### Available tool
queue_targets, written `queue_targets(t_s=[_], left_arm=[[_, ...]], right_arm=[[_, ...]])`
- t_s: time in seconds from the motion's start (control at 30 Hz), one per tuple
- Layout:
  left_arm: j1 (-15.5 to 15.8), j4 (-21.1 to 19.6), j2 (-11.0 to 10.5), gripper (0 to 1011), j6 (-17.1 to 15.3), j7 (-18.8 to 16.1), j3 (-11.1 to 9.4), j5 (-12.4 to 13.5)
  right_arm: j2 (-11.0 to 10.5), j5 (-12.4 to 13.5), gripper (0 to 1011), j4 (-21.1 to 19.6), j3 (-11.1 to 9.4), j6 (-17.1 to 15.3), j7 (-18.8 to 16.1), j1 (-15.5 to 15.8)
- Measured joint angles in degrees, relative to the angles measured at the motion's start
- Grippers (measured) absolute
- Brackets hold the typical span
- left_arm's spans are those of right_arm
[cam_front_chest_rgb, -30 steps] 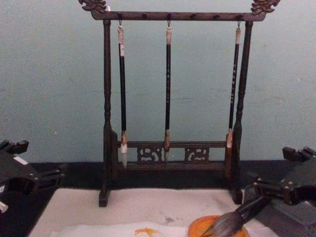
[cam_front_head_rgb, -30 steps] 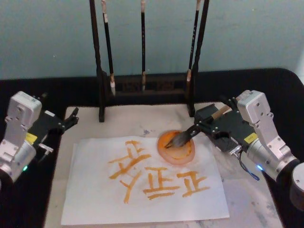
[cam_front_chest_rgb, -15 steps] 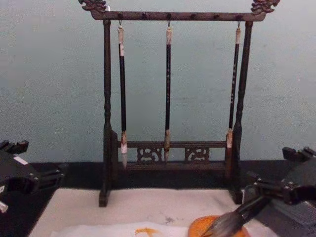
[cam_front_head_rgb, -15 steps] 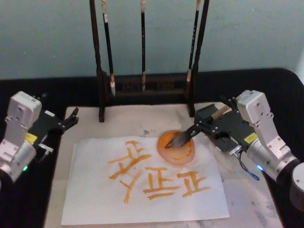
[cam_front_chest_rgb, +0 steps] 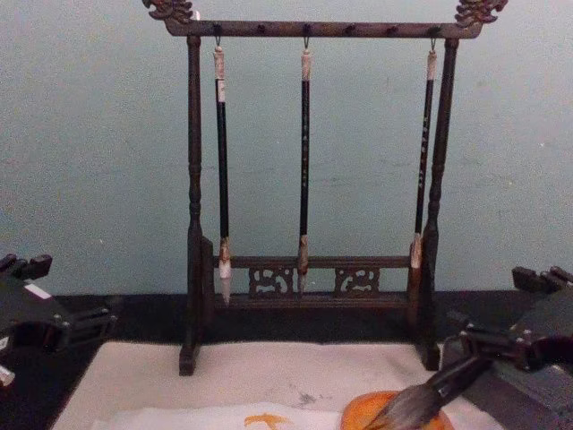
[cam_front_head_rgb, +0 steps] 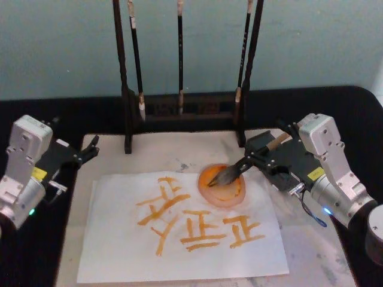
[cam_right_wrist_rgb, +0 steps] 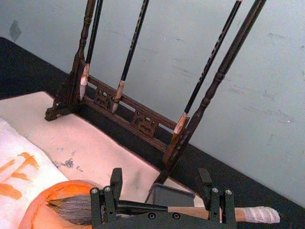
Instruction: Pick up the brush from the inkstone, write on the paper, then place the brush back to its original position.
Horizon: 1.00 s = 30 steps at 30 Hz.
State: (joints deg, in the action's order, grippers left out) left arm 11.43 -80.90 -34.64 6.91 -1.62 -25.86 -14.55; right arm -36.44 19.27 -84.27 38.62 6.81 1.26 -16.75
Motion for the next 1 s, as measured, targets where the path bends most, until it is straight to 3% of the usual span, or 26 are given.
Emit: queue_targets(t_s=[1.0], left_arm=[[0.0,0.0,0.0,1010,0.0,0.0,0.0,0.0]], right_arm=[[0.0,0.0,1000,0.0,0.0,0.0,0.0,0.0]])
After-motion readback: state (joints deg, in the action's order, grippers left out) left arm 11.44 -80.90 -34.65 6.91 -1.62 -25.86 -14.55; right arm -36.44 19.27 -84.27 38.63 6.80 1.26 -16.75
